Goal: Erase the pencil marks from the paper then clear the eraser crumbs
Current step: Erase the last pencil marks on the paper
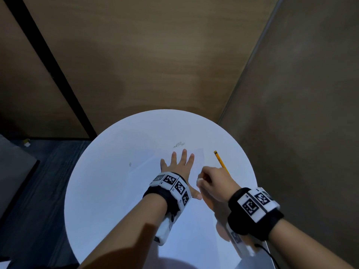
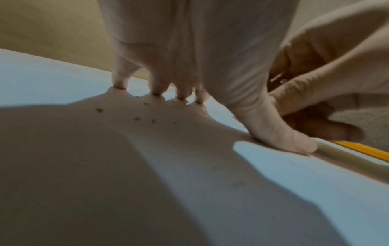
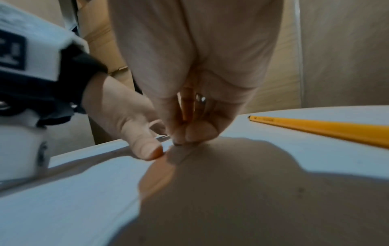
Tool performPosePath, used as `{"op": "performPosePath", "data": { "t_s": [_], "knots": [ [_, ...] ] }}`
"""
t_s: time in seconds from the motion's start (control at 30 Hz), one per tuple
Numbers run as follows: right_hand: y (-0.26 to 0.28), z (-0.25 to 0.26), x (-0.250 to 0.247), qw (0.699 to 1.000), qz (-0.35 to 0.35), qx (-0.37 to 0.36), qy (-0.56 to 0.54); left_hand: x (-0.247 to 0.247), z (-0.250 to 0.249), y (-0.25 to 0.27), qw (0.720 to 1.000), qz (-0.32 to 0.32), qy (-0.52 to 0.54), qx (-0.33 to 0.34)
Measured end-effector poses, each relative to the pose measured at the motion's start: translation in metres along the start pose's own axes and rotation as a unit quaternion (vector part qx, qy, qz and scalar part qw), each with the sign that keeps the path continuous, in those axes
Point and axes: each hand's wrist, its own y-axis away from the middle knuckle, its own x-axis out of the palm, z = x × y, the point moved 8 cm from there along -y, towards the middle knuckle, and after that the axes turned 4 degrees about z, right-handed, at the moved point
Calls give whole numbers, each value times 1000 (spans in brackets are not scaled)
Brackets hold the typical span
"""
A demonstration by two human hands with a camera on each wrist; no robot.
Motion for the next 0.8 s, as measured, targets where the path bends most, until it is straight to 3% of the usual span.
{"op": "performPosePath", "data": {
  "t_s": [0.17, 0.37, 0.57, 0.8],
  "knots": [
    [5, -1, 6, 995, 96, 3, 26, -6, 3, 0, 1000, 4, 16, -2],
    [-26, -19, -31, 991, -80, 71, -79, -28, 6, 0, 999, -32, 2, -22],
    [-62, -18, -34, 987, -112, 108, -33, -30, 1, -5, 999, -16, -25, -34],
    [-43, -12, -16, 999, -3, 42, 20, -32, -1, -8, 999, -16, -31, -28]
  ]
}}
